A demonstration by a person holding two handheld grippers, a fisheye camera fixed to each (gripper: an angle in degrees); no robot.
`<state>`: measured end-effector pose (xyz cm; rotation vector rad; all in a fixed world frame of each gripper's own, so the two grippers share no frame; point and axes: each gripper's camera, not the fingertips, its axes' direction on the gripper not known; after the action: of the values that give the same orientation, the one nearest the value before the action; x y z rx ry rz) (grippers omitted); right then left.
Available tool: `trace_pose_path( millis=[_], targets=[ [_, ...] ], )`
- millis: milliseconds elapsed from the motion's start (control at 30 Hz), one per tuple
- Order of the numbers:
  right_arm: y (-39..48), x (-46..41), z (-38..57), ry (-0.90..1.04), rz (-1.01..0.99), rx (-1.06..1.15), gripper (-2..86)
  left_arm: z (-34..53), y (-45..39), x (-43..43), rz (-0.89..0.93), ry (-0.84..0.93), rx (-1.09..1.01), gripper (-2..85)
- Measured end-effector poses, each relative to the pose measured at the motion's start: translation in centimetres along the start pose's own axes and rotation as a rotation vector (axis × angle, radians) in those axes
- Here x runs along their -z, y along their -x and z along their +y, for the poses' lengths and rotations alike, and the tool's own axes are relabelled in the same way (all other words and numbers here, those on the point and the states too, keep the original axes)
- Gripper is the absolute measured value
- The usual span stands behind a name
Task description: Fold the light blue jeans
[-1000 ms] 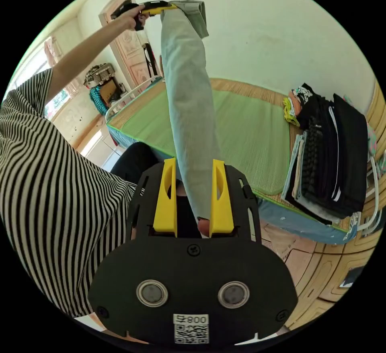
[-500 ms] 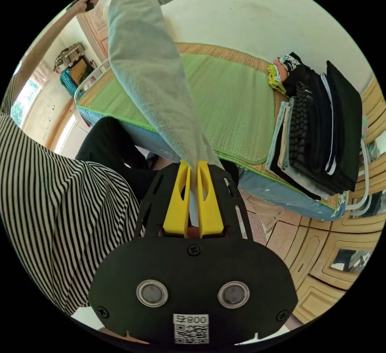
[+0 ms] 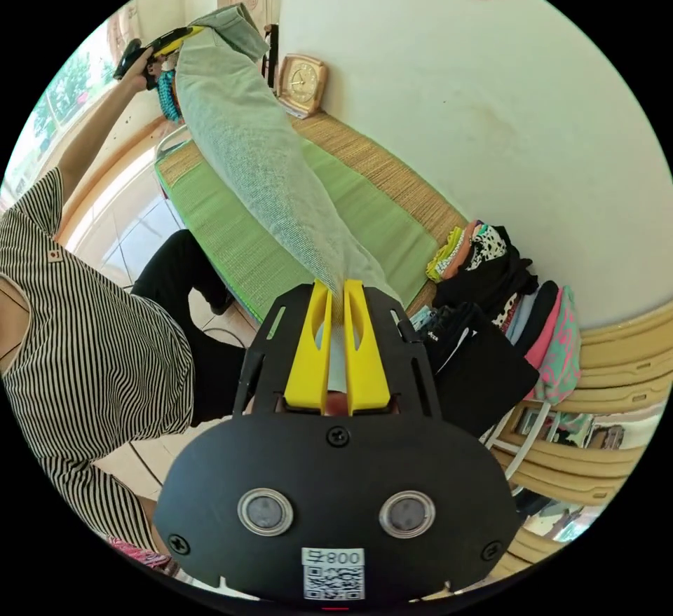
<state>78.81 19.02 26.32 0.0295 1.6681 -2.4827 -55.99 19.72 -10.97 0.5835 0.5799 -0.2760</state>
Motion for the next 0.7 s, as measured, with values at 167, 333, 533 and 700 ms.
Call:
trace_pose_path(
  millis=[167, 333, 533, 700],
  targets=[
    [1.2, -12.8, -4.5, 0.169, -0.051, 0.032, 3.2, 8.7, 13.2, -0.8, -0.105, 0.084, 0.19, 6.5],
    [0.3, -29.0, -3.3, 0.431, -0.221, -0.195, 0.8, 22.7, 27.1, -0.7, -0.347, 0.224, 0.726, 3.5],
    [1.4, -33.3, -0.5, 0.324, -0.37, -0.381, 5.3, 30.3, 30.8, -2.1, -0.17, 0.232, 0.812, 4.0],
    [4.6, -36.6, -2.0, 0.297, -0.303, -0.337, 9.4, 32.0, 31.6, -8.4, -0.041, 0.344, 0.777, 6.3]
  ],
)
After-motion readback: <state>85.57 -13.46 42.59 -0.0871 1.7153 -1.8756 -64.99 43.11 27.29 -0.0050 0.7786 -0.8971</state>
